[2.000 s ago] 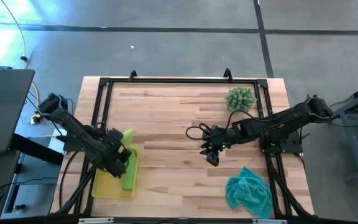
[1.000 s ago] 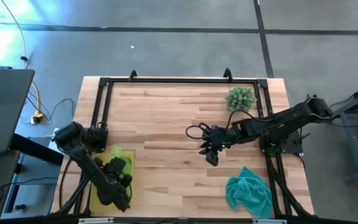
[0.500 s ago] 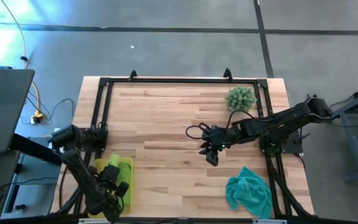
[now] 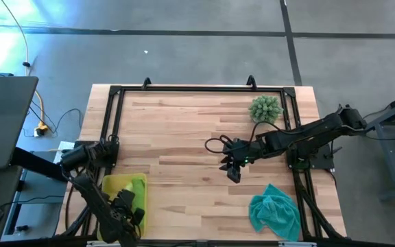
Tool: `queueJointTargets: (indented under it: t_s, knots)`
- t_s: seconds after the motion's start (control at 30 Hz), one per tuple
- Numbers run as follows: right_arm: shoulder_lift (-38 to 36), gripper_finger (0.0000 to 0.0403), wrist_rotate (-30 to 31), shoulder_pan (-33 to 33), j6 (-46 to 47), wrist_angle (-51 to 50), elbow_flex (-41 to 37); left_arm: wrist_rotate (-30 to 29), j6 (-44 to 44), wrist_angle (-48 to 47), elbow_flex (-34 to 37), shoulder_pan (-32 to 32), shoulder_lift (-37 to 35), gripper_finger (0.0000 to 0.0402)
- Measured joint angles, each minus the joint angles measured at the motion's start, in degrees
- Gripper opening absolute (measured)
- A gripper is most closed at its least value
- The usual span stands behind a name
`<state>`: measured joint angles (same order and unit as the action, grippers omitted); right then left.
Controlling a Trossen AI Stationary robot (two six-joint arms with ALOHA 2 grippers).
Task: Roll microfiber towels into tight, uniform cylinder then place into a basket
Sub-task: Put the light green microfiber towel into the yellow bin
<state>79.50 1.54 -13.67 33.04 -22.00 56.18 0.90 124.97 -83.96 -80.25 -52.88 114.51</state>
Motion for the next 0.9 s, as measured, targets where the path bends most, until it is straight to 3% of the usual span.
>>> queueJointTargets:
  t_s: [0.3,0.6,0.9]
  knots:
    - [0.02,0.0139,0.0,0.02,0.0,0.0,0.0,-4.84,0.63,7.52,0.0,0.81,1.14,0.0027]
    - [0.04,0.0139,0.0,0.01,-0.97,0.0,0.0,-6.33,0.33,8.41,0.0,0.87,1.14,0.0037]
    - [0.07,0.0139,-1.0,0.02,-0.5,0.0,0.0,-5.7,-3.64,7.71,0.0,1.81,0.86,0.0097]
